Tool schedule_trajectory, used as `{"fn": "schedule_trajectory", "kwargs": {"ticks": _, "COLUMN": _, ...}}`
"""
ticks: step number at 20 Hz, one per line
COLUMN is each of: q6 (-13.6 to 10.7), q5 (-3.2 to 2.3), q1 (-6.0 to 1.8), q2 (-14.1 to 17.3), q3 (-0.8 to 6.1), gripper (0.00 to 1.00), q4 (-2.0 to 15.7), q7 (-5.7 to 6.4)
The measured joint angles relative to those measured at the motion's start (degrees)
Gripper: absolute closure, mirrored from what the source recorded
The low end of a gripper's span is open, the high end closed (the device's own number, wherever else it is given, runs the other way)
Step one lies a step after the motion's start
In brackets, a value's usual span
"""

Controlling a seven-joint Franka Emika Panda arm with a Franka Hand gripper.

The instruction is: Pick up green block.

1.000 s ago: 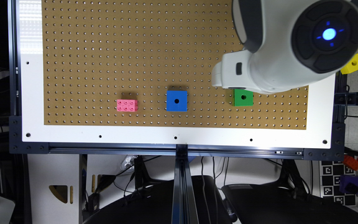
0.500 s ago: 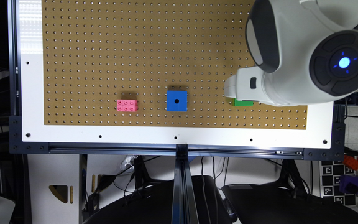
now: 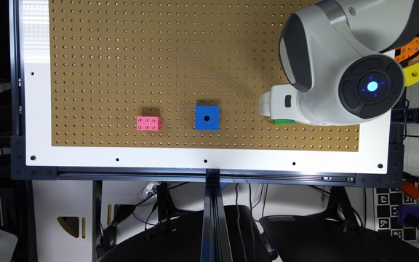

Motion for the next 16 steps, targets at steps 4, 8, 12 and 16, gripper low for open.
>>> {"fn": "schedule_trajectory", "kwargs": {"ticks": 4, "q6": 2.4, "q5": -0.81, "q1": 0.00, "q2": 2.5, "q3": -0.32, "gripper": 0.00, "q4": 0.03, "q7": 0.04}}
{"fn": "schedule_trajectory", "kwargs": {"ticks": 8, "q6": 3.2, "q5": -0.95, "q1": 0.02, "q2": 3.2, "q3": -0.57, "gripper": 0.00, "q4": 0.11, "q7": 0.04}}
{"fn": "schedule_trajectory", "kwargs": {"ticks": 12, "q6": 3.2, "q5": -0.95, "q1": 0.04, "q2": 3.3, "q3": -0.61, "gripper": 0.00, "q4": 0.17, "q7": 0.04}}
{"fn": "schedule_trajectory", "kwargs": {"ticks": 16, "q6": 5.3, "q5": -1.36, "q1": 0.13, "q2": 5.7, "q3": -0.91, "gripper": 0.00, "q4": 0.19, "q7": 0.05}}
